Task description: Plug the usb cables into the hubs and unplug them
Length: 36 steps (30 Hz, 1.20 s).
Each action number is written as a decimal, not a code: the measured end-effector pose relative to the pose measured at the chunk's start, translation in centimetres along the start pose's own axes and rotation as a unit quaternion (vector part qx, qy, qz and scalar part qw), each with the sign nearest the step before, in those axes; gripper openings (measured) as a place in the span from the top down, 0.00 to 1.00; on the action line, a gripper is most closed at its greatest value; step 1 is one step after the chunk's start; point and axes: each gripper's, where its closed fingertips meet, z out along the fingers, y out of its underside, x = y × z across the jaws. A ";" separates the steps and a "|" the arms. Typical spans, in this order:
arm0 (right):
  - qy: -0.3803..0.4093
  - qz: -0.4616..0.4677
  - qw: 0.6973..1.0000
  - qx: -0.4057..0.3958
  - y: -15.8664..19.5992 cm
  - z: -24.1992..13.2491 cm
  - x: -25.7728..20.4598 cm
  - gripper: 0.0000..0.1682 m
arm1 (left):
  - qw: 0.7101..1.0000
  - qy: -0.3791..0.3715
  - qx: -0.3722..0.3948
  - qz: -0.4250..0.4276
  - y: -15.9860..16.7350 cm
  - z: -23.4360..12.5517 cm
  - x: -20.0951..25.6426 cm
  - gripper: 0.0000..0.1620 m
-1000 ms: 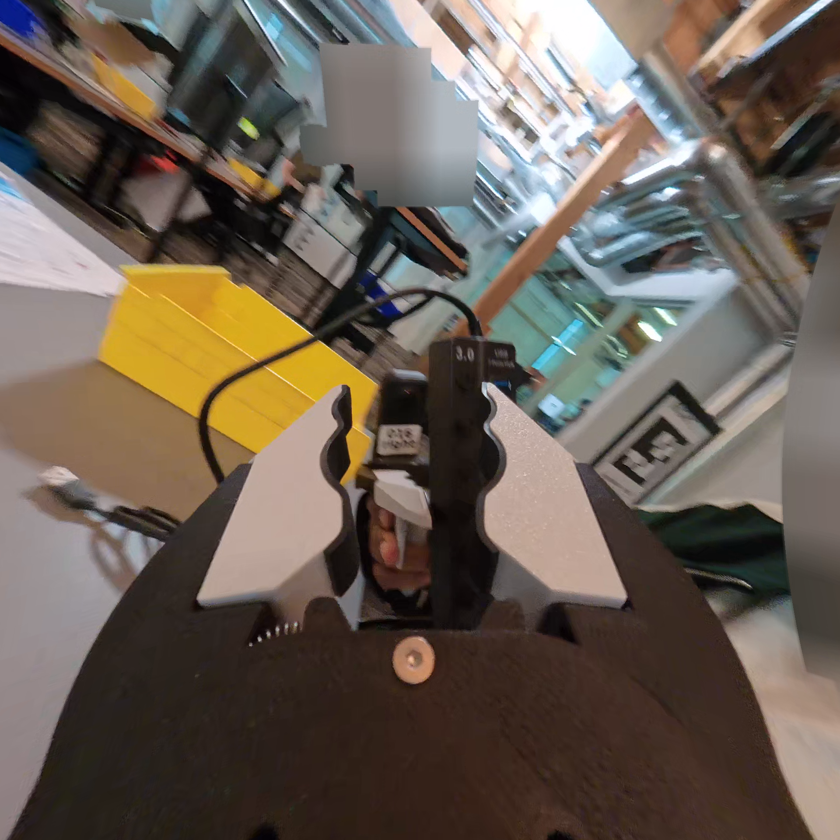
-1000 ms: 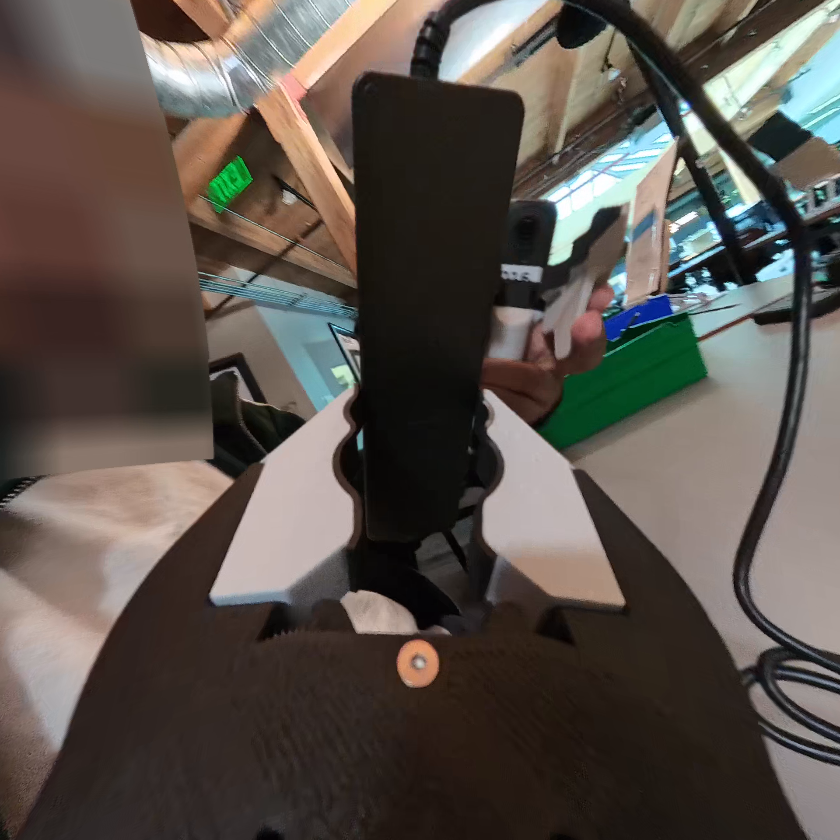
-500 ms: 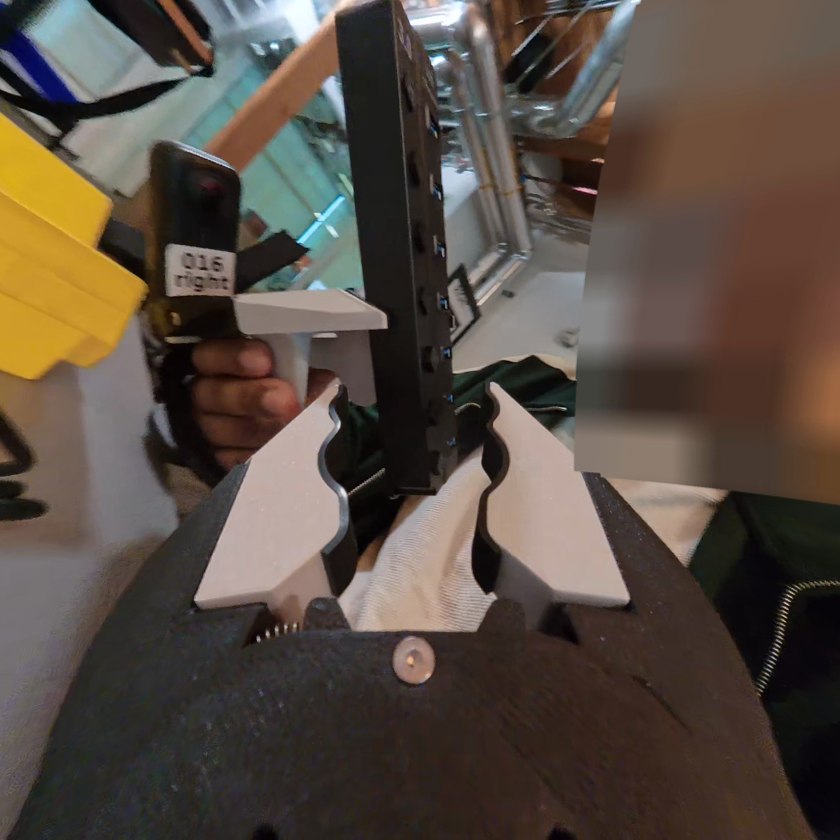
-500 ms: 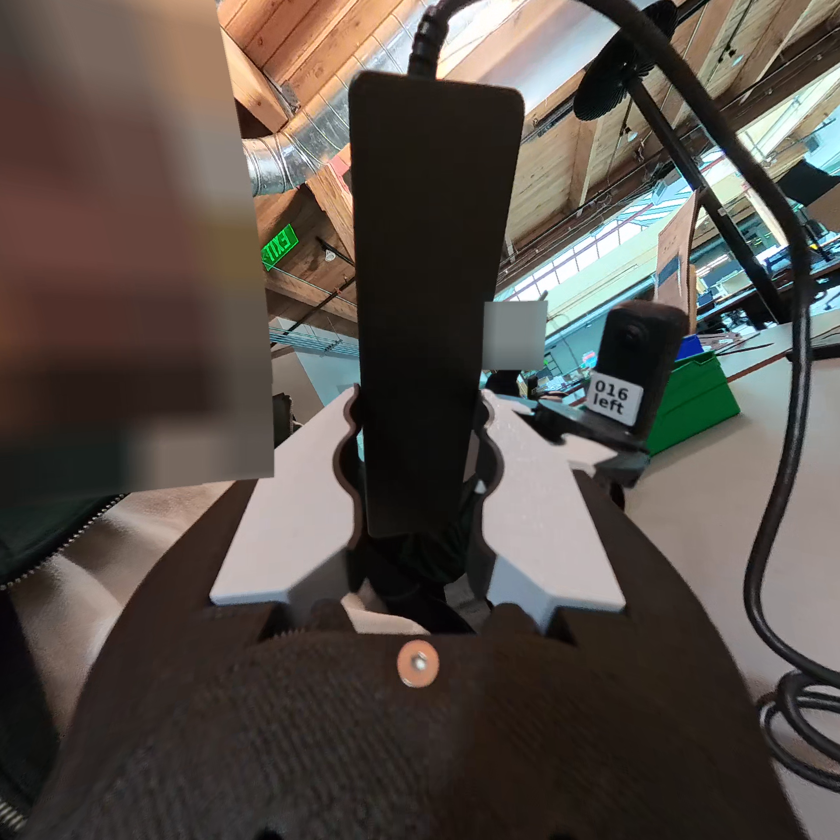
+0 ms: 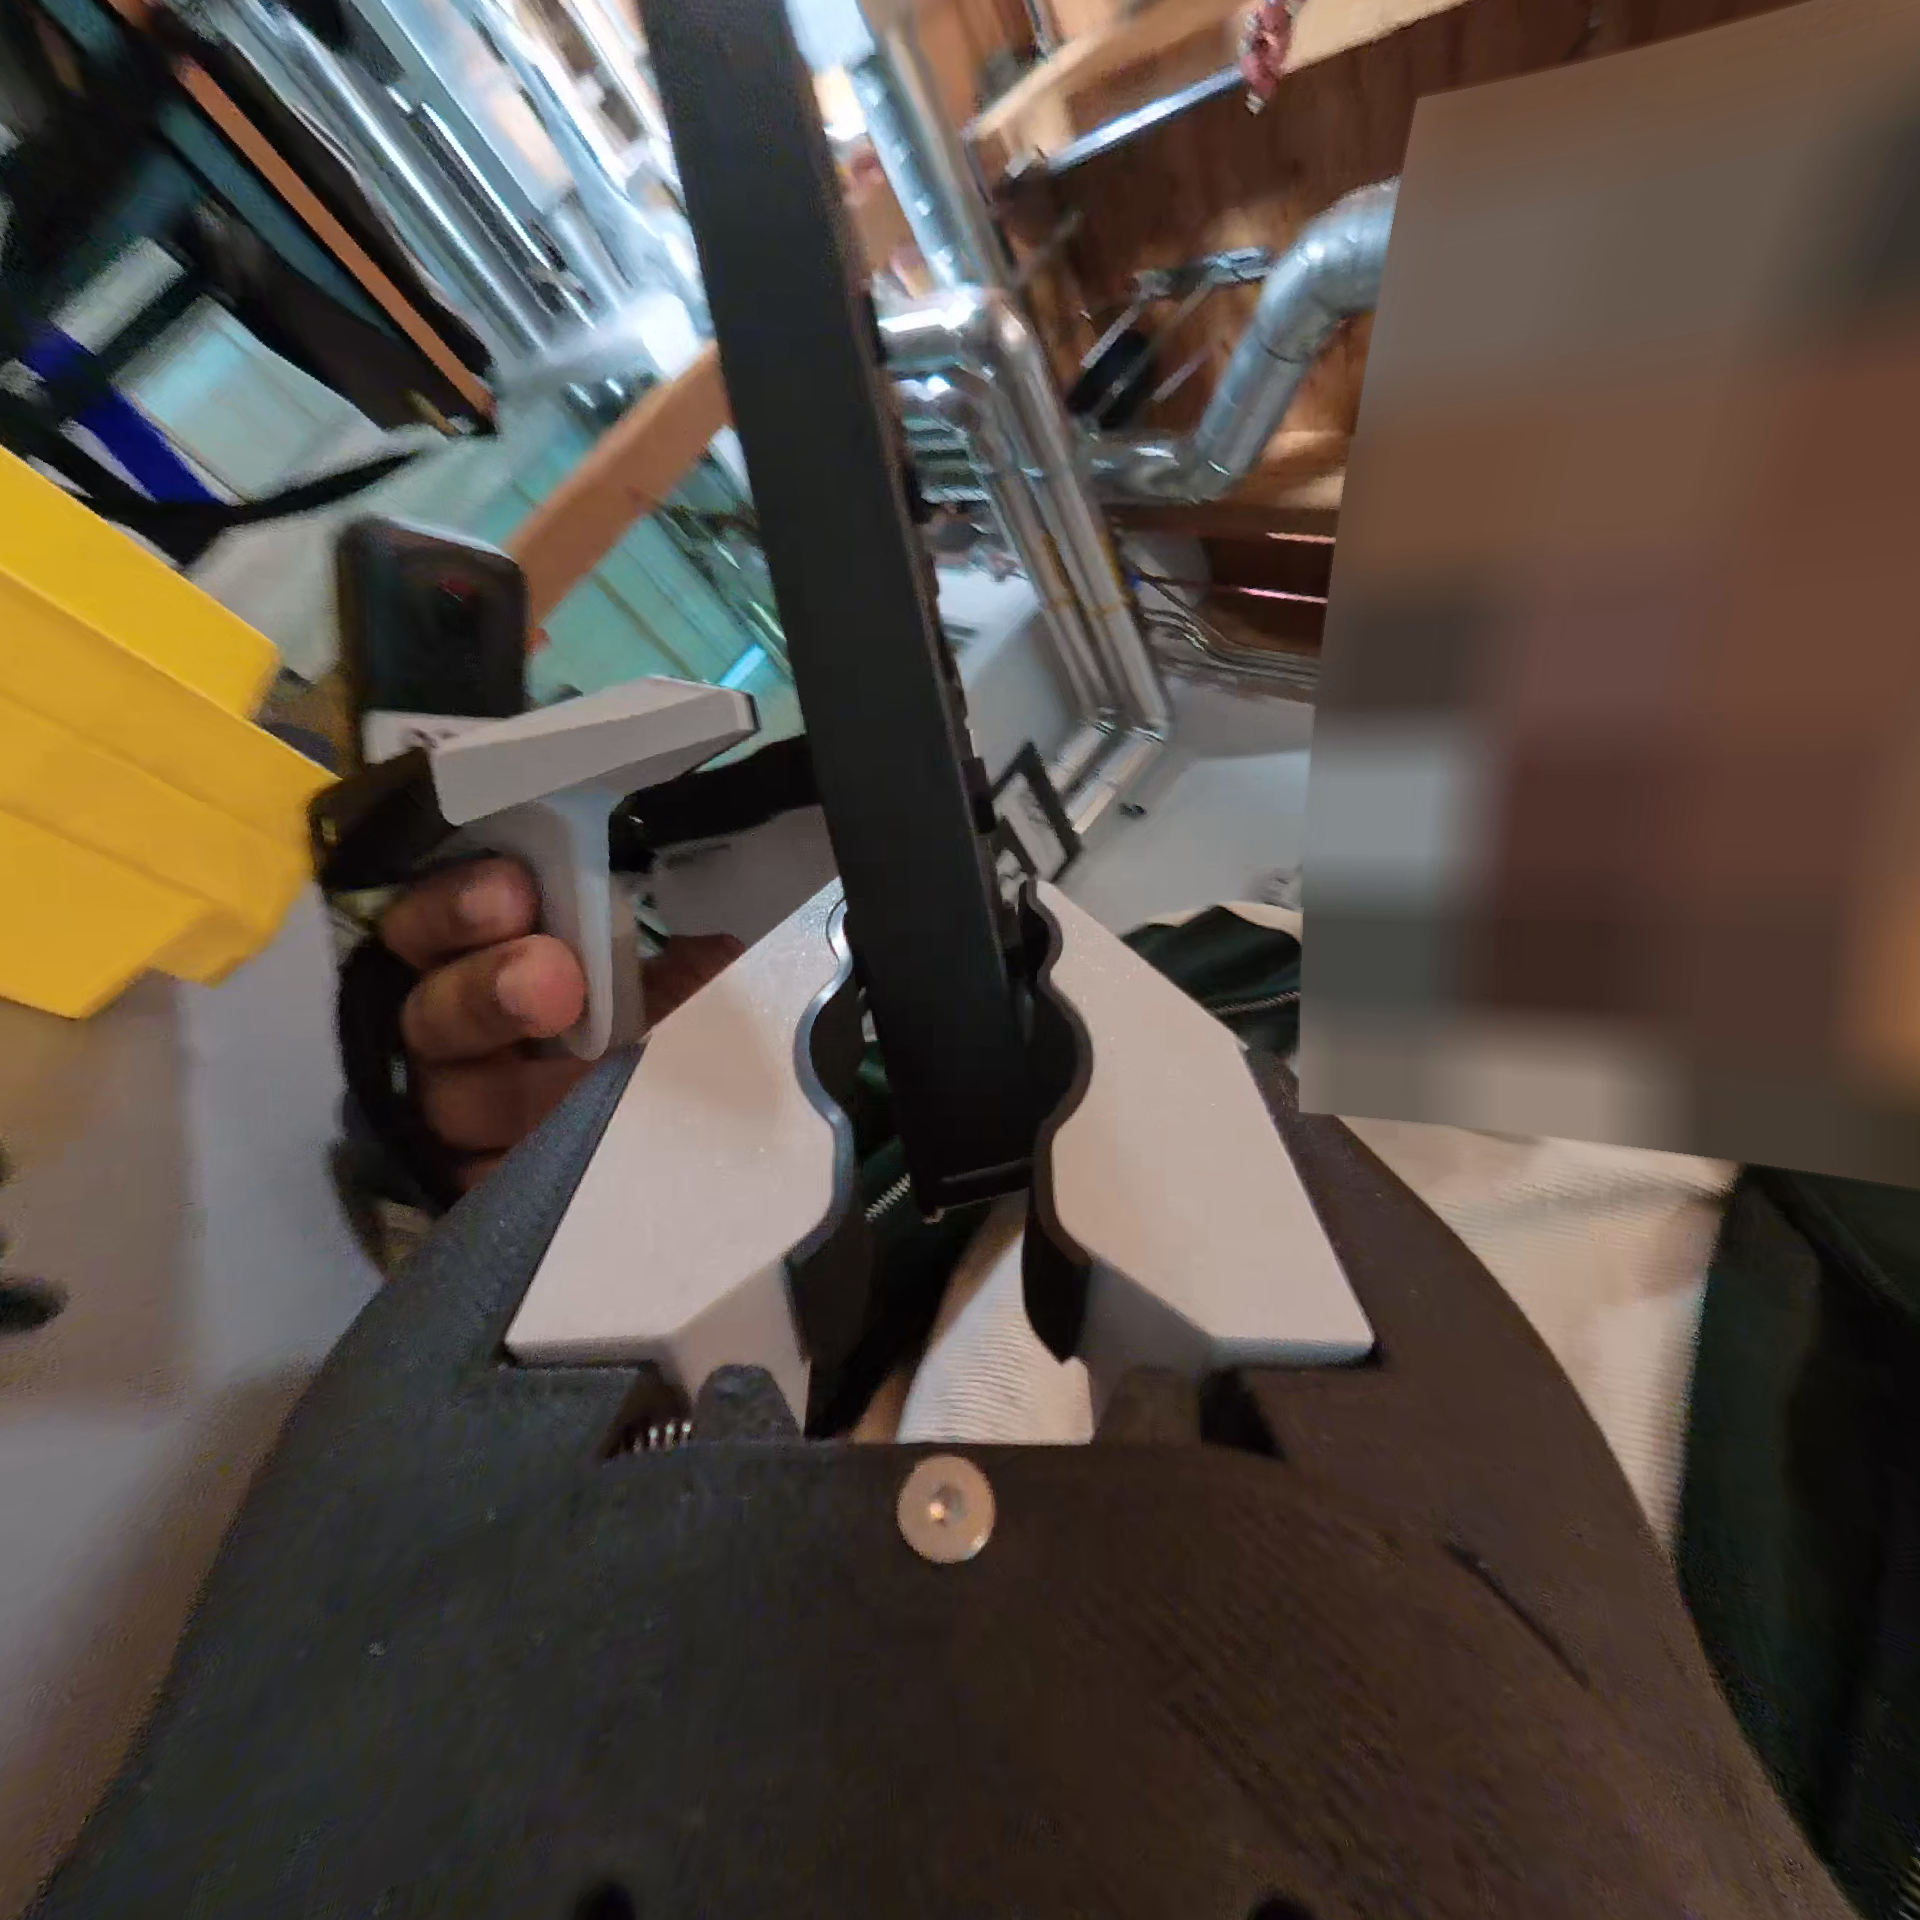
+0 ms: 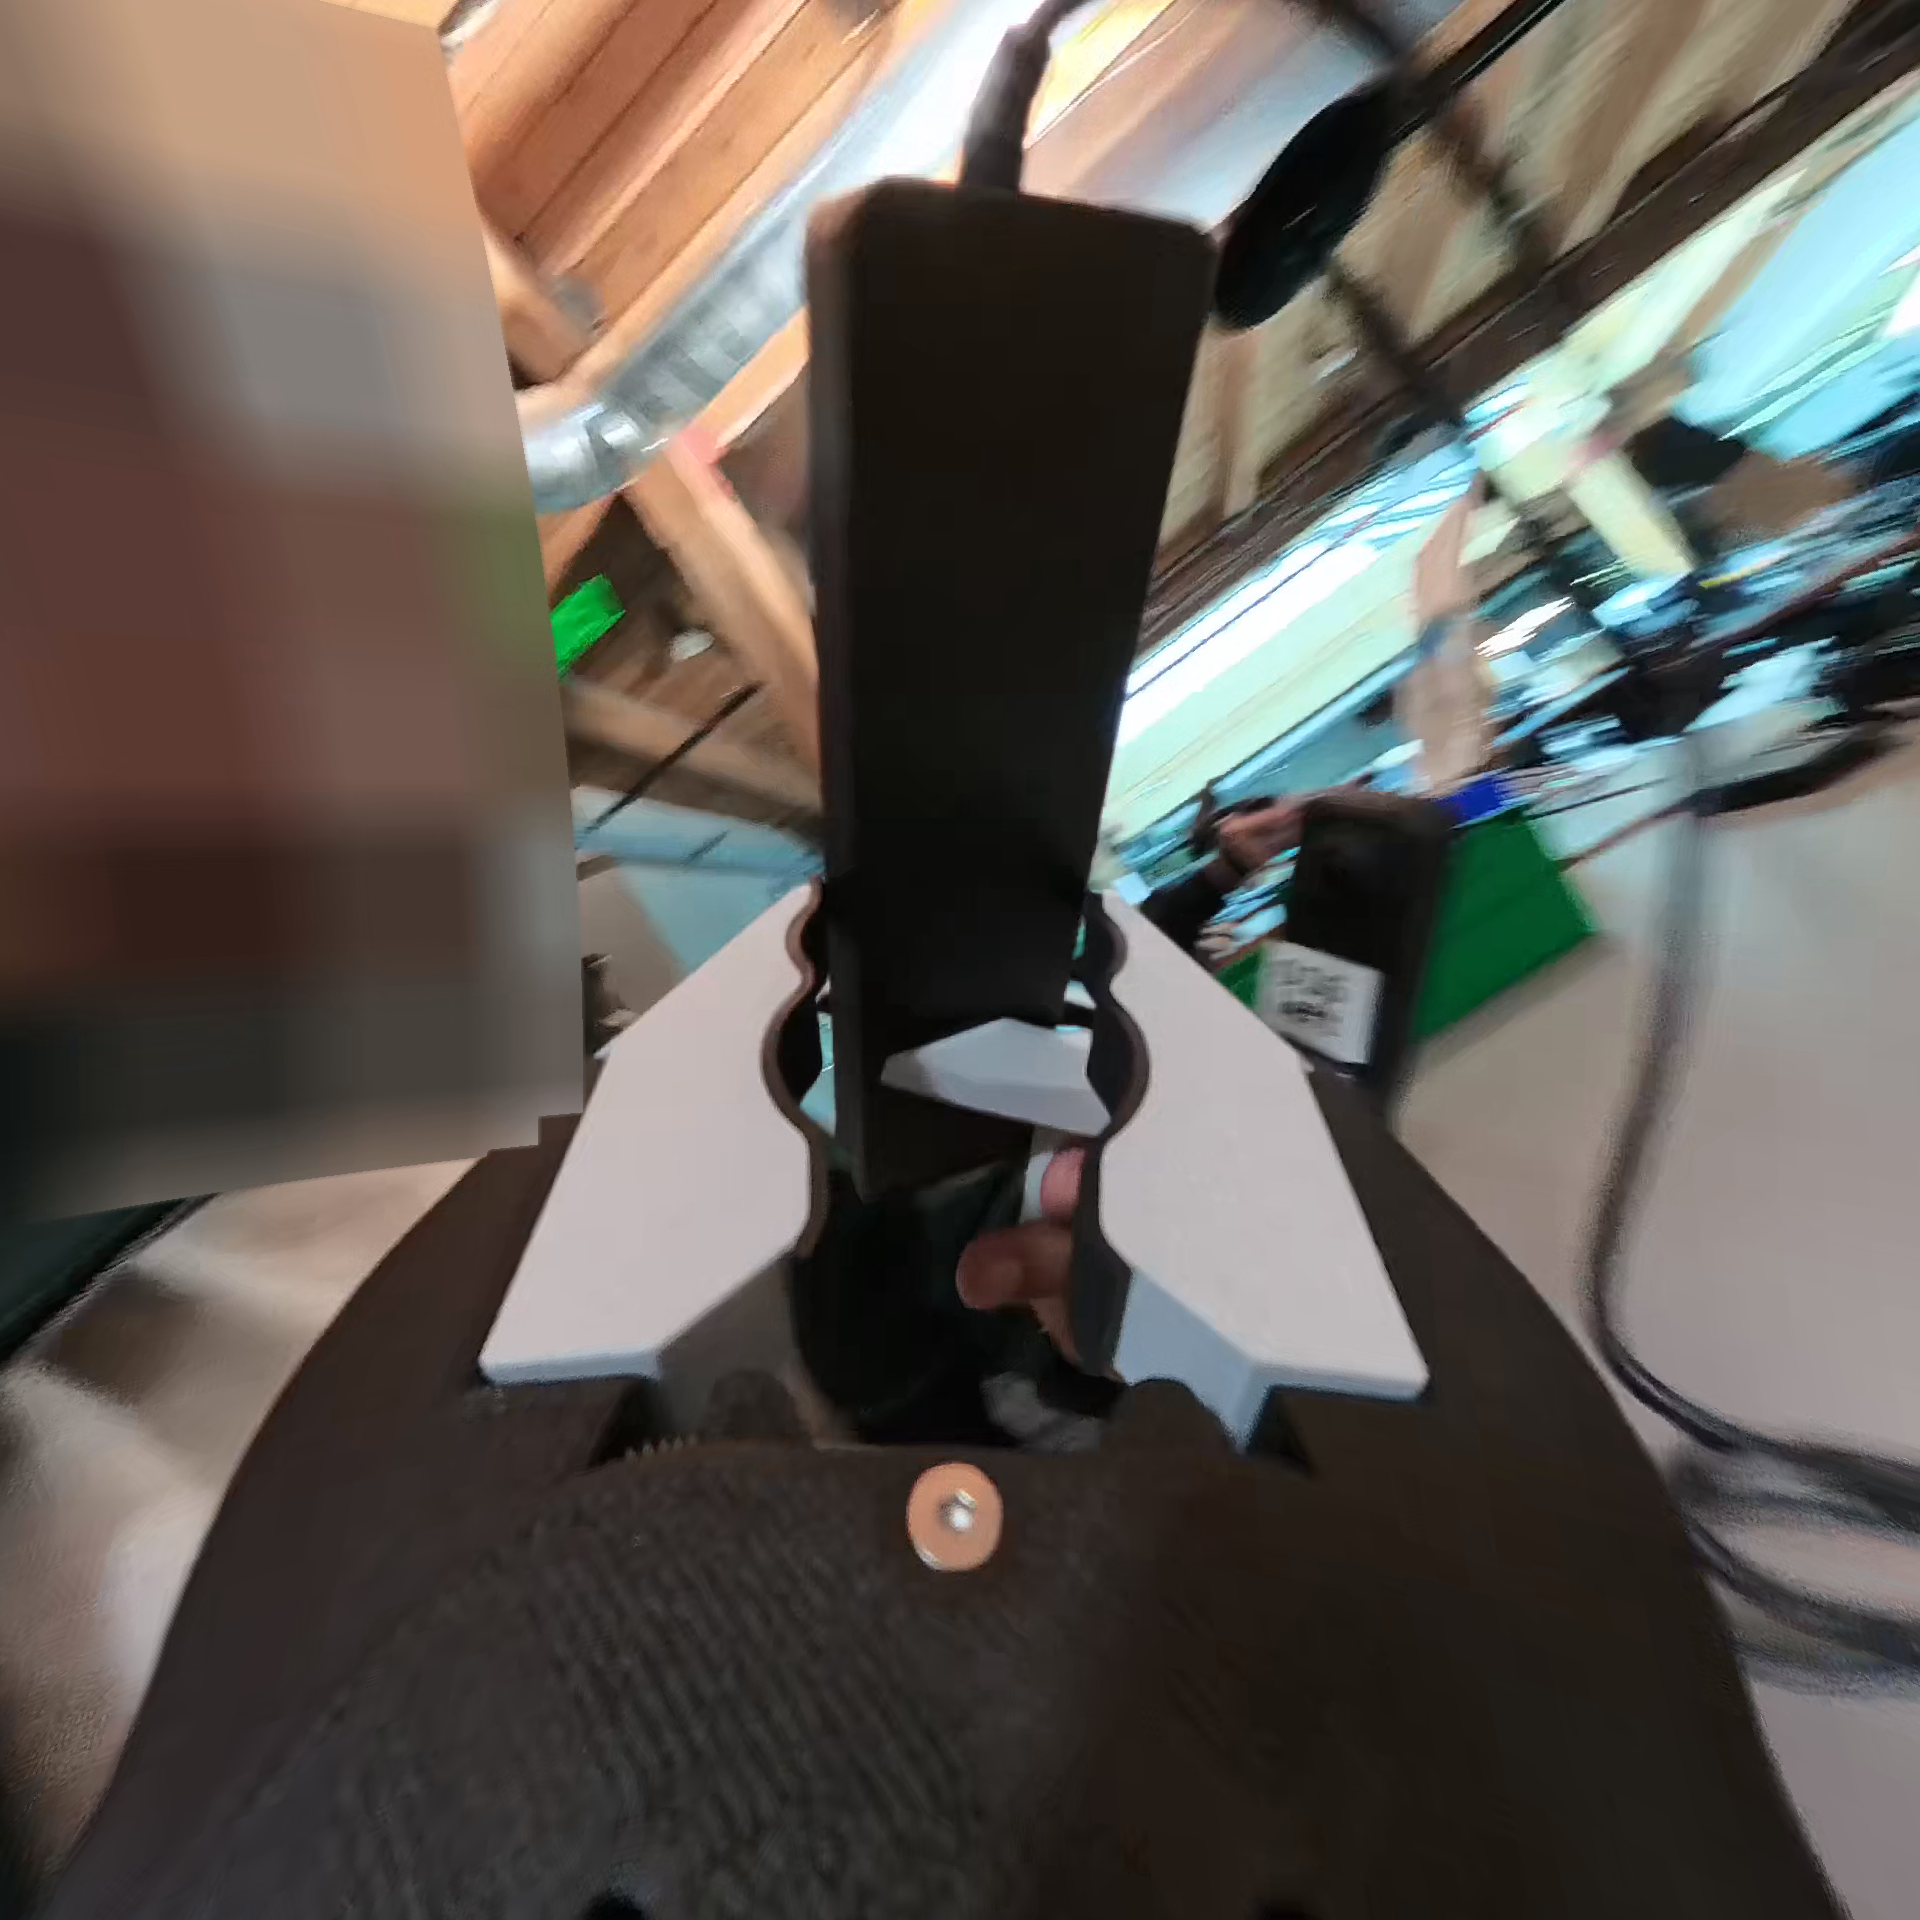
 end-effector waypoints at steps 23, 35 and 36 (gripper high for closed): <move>0.231 -0.085 0.968 -0.041 0.7 -3.5 6.1 0.84 | 0.944 -0.293 0.027 0.146 -1.1 -2.7 -7.6 0.86; 0.220 -0.076 0.969 -0.080 1.8 -3.2 5.7 0.87 | 0.932 -0.320 -0.016 0.170 -0.2 -2.7 -8.6 0.77; 0.220 -0.081 0.969 -0.081 1.9 -3.0 5.7 0.87 | 0.934 -0.317 -0.012 0.166 -0.2 -2.7 -8.5 0.78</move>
